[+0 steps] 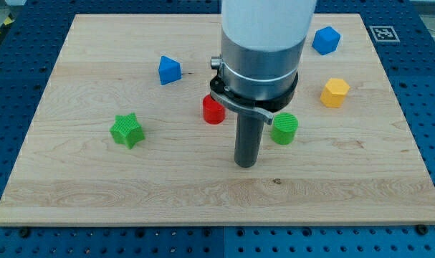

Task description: Place the green star in between the green circle and red circle

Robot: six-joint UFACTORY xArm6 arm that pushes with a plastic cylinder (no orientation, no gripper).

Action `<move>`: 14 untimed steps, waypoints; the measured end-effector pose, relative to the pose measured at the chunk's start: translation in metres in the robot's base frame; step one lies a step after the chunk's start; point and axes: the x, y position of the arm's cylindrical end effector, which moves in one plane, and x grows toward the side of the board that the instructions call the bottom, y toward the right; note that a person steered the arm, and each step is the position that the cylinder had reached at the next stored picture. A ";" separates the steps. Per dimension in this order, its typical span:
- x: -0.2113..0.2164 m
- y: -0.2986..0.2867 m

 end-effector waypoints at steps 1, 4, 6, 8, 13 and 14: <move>-0.003 0.011; -0.011 -0.104; -0.015 -0.226; -0.035 -0.225; -0.069 -0.181; -0.095 -0.137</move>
